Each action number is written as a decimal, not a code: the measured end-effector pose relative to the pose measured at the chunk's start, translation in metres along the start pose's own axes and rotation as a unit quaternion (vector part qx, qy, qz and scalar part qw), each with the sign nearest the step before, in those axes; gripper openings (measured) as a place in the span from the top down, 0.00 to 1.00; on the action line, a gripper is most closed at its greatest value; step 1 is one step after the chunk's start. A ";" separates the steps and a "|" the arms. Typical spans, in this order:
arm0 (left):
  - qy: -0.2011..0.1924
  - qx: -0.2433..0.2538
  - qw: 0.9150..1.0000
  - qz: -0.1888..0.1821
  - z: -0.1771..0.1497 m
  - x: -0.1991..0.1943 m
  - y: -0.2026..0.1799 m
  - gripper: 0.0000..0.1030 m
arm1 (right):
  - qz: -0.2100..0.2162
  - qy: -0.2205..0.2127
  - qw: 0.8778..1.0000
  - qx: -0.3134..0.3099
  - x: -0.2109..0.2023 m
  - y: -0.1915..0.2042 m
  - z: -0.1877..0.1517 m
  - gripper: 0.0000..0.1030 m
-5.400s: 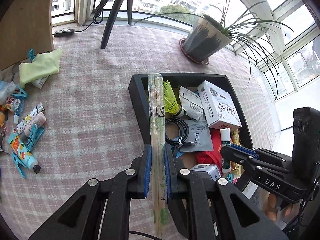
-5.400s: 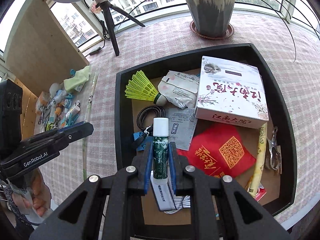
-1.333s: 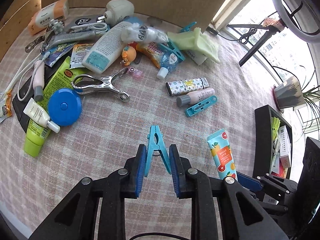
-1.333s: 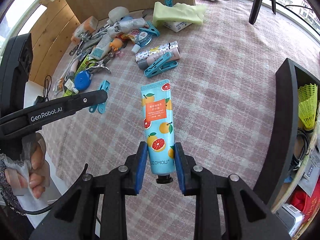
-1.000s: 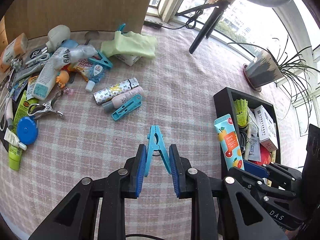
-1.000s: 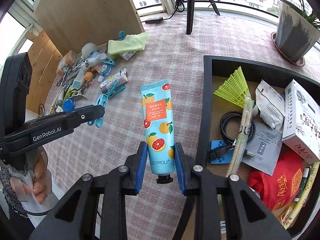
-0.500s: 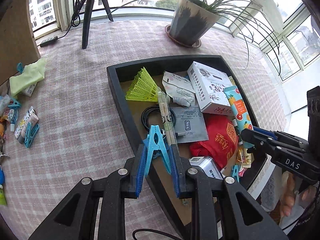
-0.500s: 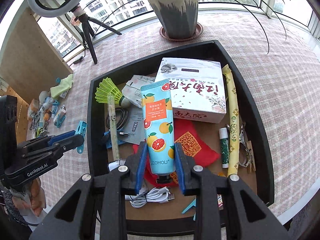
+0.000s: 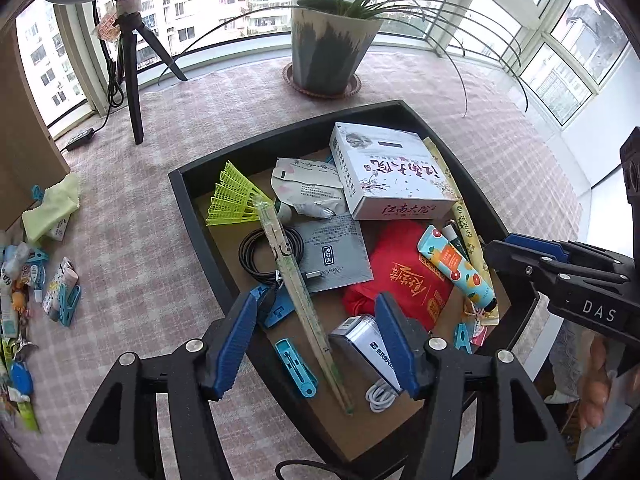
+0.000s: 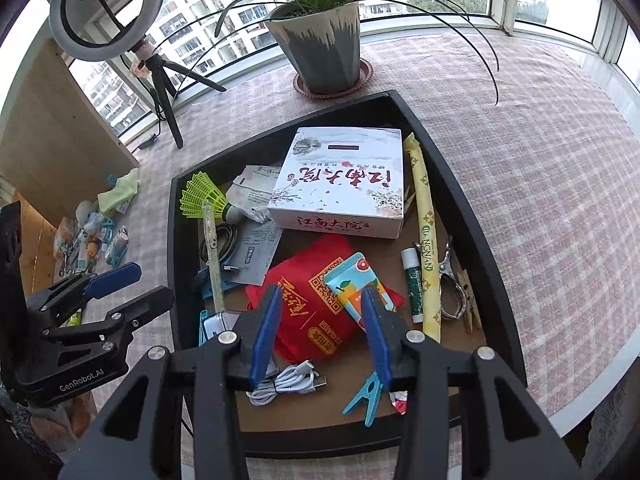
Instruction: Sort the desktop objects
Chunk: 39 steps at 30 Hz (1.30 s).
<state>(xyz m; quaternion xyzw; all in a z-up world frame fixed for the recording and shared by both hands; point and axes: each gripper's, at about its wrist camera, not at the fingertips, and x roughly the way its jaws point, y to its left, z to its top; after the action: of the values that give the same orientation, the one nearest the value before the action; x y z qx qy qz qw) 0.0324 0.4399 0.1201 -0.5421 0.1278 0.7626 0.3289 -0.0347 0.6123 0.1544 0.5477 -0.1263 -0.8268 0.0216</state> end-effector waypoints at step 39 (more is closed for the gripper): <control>-0.051 -0.209 0.968 0.129 -0.141 -0.123 0.241 0.25 | 0.044 -0.019 0.983 -0.177 0.018 0.281 -0.071 0.59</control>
<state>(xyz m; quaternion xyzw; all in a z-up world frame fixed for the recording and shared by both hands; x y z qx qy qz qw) 0.0071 0.1360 0.1400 -0.5384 0.0179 0.8349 0.1128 -0.0060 0.3247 0.1776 0.5133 -0.0019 -0.8446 0.1523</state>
